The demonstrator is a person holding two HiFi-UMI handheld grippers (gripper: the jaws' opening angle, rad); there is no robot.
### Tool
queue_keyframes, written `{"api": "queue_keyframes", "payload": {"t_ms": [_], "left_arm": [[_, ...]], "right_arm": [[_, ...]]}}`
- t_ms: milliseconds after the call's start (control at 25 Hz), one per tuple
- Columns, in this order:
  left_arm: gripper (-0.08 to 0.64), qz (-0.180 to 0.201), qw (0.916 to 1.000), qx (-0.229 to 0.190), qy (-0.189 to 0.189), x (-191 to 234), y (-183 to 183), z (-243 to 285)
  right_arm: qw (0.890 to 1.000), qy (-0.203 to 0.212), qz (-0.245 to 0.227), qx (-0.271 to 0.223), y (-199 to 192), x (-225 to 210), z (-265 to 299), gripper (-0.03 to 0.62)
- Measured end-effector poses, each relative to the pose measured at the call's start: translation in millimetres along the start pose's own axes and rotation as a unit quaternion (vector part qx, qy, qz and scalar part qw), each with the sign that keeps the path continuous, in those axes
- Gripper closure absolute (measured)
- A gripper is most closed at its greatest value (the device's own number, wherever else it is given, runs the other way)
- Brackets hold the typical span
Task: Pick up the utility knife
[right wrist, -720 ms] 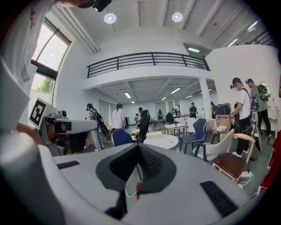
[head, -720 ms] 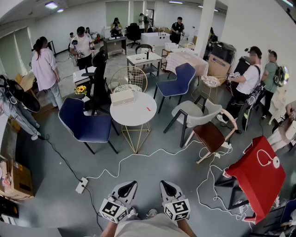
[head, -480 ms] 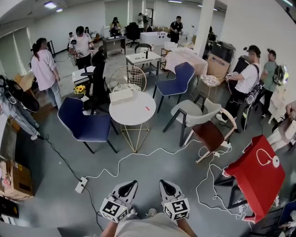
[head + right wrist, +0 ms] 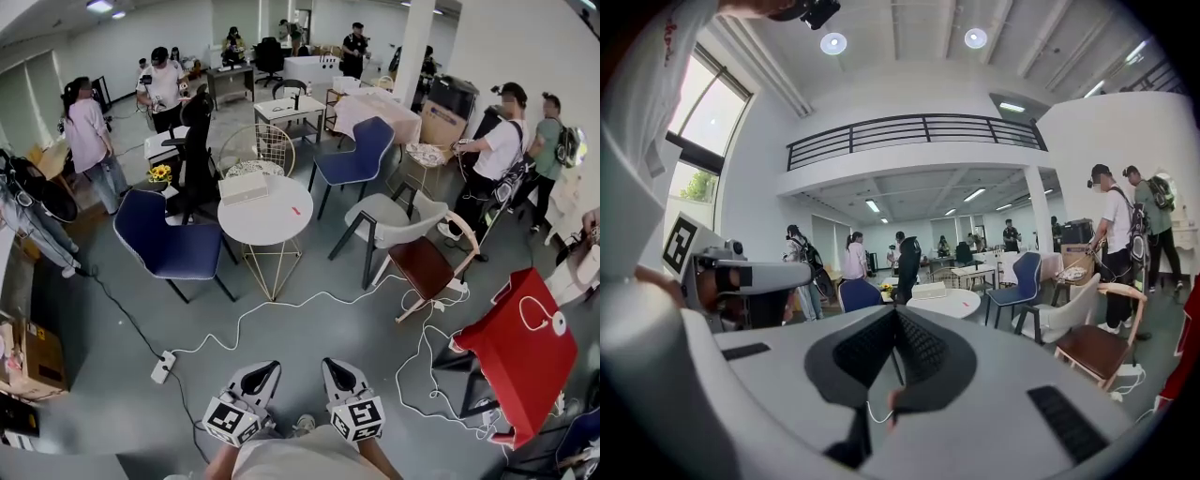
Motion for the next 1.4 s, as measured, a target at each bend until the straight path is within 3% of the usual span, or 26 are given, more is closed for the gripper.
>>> {"api": "queue_keyframes", "payload": {"t_ms": [840,1000,1400], "left_arm": [[0.546,-0.013,0.9996,0.017,0.019,-33,-37,27],[0.546,-0.024,0.9992,0.015,0.03,-24,-40,31],[0.546,-0.025,0.9995,0.015,0.008,9,-32,68]], "right_arm": [[1.0,0.016,-0.001,-0.001,-33,-40,-19,0.575],[1.0,0.016,-0.002,-0.003,-34,-41,-15,0.575],[1.0,0.001,0.003,0.005,-35,-61,18,0.575]]}}
Point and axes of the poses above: the fingertips, and each gripper's own axes: z forward along the fingers, x to its left, y out of its top, the point moved 7 cm from there along -z, backward along the fingers, and after that the axes turned 13 degrees about -z, right-handed, at the moved point
